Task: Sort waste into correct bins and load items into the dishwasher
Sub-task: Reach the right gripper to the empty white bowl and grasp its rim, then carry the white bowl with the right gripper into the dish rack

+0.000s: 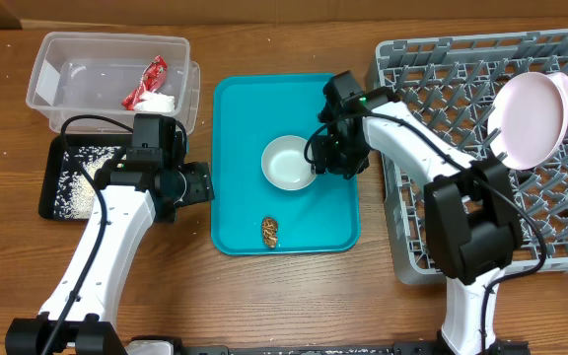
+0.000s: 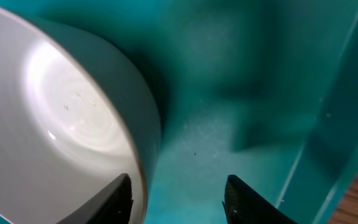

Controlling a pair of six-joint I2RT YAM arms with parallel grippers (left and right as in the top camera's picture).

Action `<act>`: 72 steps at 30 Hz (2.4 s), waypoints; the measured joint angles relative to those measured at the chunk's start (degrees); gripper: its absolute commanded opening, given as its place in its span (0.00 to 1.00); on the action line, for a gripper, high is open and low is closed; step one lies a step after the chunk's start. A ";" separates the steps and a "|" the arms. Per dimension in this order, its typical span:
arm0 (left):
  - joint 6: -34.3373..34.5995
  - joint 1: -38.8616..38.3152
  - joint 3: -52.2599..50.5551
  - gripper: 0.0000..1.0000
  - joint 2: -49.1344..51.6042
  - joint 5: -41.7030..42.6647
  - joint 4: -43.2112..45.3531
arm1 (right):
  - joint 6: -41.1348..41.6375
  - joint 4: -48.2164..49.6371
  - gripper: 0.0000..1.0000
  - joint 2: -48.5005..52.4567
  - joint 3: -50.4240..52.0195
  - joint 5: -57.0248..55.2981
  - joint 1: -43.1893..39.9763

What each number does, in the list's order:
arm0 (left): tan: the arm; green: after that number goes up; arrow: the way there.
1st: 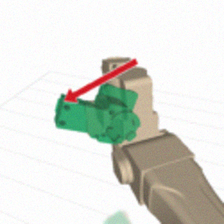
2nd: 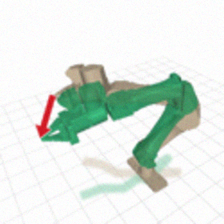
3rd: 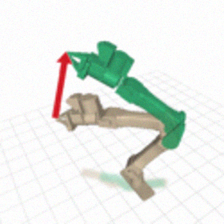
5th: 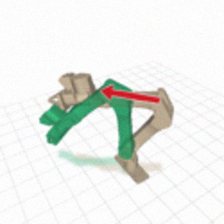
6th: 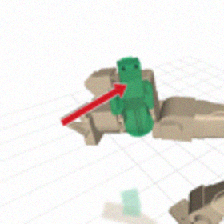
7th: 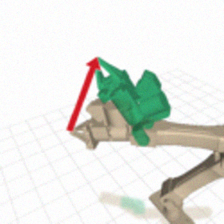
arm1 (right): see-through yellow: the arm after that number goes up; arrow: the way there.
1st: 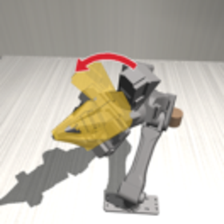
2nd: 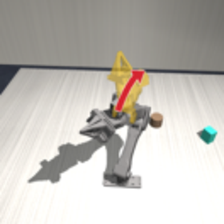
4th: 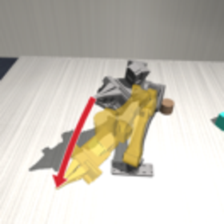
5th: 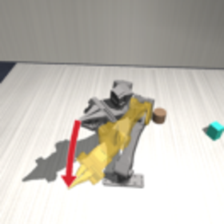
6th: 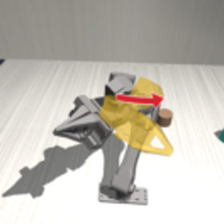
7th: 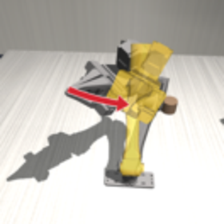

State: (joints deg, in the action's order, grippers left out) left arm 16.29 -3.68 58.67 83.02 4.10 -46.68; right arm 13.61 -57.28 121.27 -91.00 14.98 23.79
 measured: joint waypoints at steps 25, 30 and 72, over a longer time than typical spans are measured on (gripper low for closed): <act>0.00 0.00 0.00 0.72 0.00 -0.13 0.31 | 1.40 -7.58 0.04 -6.21 -10.43 -19.12 -4.00; 0.00 0.00 0.00 0.73 0.00 -0.13 0.92 | 1.40 -1.01 0.04 -15.82 -13.09 -39.93 -6.88; 0.00 0.00 0.00 0.74 0.00 -0.13 1.55 | 17.49 -5.55 0.11 -3.02 -1.49 -79.43 -9.05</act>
State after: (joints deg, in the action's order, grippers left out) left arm 16.29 -3.68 58.67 83.02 3.97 -45.12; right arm 31.09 -62.83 118.26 -92.49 -64.45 14.74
